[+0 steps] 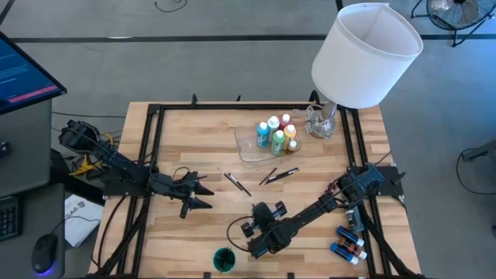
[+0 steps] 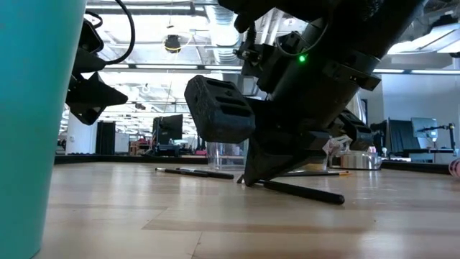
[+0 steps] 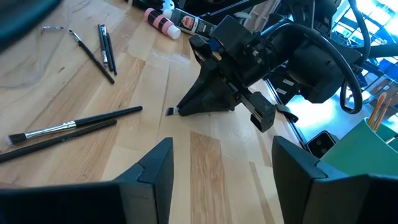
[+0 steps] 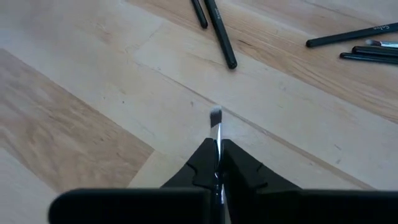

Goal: Pick & Place Paint Supplies
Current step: Put the silver paintbrush into the green cup

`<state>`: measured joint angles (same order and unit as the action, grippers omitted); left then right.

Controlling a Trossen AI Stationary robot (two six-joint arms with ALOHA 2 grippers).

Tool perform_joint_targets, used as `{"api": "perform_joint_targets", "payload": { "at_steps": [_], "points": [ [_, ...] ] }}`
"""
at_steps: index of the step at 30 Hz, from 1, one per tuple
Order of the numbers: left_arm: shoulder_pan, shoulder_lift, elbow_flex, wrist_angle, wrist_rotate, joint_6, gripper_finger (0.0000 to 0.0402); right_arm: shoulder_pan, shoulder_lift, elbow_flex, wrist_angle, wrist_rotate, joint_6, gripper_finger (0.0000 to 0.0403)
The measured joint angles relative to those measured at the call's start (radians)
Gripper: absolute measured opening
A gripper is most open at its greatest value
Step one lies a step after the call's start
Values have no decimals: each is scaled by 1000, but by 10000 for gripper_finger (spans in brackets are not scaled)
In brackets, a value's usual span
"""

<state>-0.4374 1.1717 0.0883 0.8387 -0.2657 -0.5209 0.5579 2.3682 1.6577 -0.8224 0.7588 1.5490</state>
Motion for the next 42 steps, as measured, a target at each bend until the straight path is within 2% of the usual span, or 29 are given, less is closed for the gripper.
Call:
{"api": "perform_joint_targets", "payload": {
  "at_steps": [8,19,39,42],
  "points": [
    [0,0,0,0,0,0,163,11,1,0,-4,46,24,4],
    [0,0,0,0,0,0,163,39,-30,-4,-60,175,35,0],
    [0,0,0,0,-5,0,163,59,-33,-2,-86,274,76,0],
    [0,0,0,0,-5,0,163,69,-52,-2,-86,316,76,0]
  ]
}}
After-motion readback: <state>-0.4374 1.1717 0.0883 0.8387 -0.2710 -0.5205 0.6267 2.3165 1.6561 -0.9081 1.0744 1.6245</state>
